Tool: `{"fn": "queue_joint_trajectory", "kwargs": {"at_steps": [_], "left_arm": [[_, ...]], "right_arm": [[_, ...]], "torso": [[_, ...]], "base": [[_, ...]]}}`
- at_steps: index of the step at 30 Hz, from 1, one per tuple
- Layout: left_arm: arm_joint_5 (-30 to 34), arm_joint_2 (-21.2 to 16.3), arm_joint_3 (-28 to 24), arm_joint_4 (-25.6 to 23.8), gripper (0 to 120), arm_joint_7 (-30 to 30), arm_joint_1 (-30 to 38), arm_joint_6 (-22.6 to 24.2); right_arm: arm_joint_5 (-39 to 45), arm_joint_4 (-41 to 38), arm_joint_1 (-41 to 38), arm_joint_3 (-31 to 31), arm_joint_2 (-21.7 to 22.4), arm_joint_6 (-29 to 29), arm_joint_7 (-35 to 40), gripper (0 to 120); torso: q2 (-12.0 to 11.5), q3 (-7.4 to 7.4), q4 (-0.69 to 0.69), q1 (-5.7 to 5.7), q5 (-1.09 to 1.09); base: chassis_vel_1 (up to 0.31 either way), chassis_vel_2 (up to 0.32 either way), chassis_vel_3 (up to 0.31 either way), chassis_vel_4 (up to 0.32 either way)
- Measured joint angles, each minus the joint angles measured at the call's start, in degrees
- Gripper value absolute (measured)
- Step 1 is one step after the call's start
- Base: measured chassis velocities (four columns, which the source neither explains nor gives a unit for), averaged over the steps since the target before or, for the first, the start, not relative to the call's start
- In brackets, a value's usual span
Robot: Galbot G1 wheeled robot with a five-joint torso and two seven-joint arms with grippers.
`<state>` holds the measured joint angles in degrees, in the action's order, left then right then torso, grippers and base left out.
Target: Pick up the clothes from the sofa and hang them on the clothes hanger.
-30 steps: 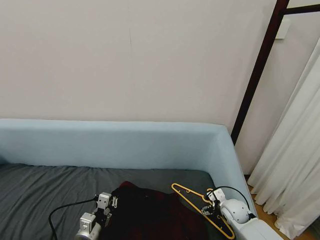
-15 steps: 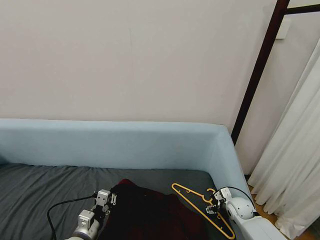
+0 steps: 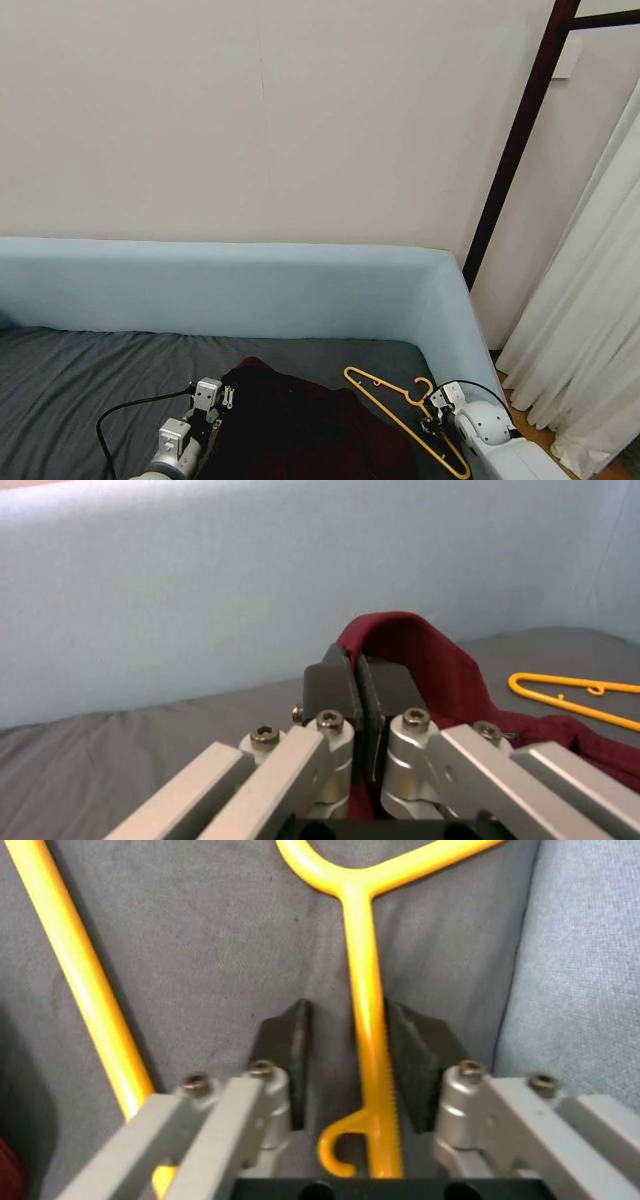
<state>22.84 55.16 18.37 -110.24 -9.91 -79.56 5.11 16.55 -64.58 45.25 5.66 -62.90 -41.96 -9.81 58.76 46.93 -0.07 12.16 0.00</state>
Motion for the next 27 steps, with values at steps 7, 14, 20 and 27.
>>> {"fn": "queue_joint_trajectory", "kwargs": {"at_steps": [7,14,20,27], "left_arm": [[-0.02,-0.66,0.53,-0.45,0,-0.23,-0.24,-0.12],[0.45,-1.03,0.80,-0.91,0,-0.18,-0.11,-0.35],[1.83,-1.68,1.06,-1.01,0,-0.12,0.84,-0.37],[3.59,-2.40,1.52,-1.50,0,-0.13,1.76,-0.09]], "right_arm": [[1.09,-3.50,1.03,-0.32,1.33,-0.05,2.45,4],[8.50,-14.11,3.81,0.78,4.15,2.24,6.45,4],[11.86,-32.73,11.15,2.03,12.73,5.76,4.05,4],[6.06,-48.07,20.24,1.89,18.94,8.18,-1.14,4]], "torso": [[0.00,0.01,-0.04,0.00,-0.01],[-0.01,0.01,-0.01,0.00,0.00],[-0.01,0.00,-0.03,0.00,-0.02],[-0.01,0.00,-0.02,0.00,-0.02]], "base": [[0.000,0.000,0.000,0.000],[0.000,0.000,0.000,0.000],[0.000,0.000,0.000,0.000],[0.000,0.000,0.000,0.000]]}}
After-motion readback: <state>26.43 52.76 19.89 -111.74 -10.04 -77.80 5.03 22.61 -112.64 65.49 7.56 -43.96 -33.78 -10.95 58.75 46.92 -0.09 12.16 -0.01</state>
